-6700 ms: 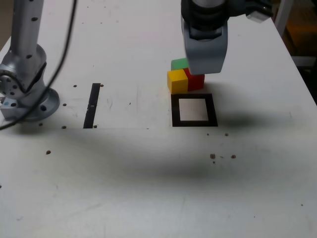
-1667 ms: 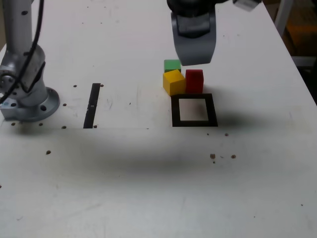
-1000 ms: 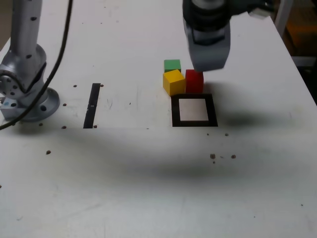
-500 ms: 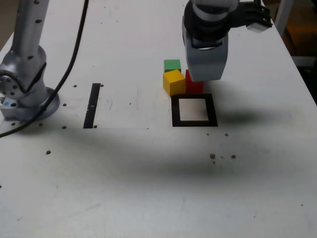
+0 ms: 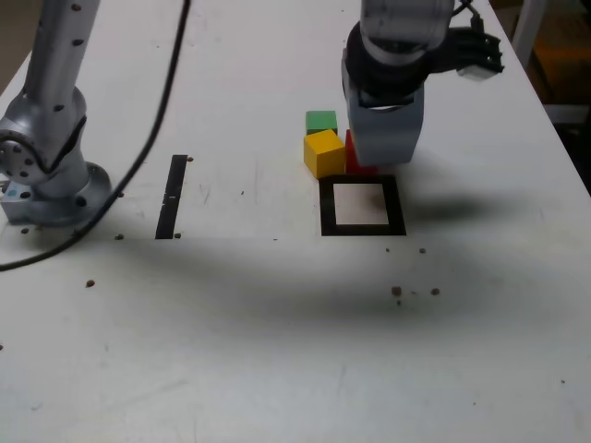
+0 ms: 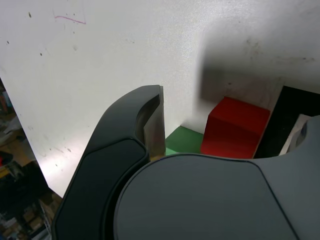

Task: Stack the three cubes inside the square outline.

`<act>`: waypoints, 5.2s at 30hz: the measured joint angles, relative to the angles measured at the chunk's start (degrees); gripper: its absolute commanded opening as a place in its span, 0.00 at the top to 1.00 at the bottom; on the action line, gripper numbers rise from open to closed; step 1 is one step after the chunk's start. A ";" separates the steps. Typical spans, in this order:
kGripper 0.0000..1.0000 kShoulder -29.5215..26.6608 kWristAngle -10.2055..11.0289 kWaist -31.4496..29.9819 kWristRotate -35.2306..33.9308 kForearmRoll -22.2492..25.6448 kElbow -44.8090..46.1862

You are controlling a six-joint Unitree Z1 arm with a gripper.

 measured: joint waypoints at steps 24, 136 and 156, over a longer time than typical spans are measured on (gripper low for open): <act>0.17 0.07 -2.59 1.33 3.31 -5.34 3.11; 0.82 -0.27 -14.84 -8.22 -77.69 37.68 -25.77; 0.81 9.80 -26.46 -6.50 -92.71 36.59 -28.31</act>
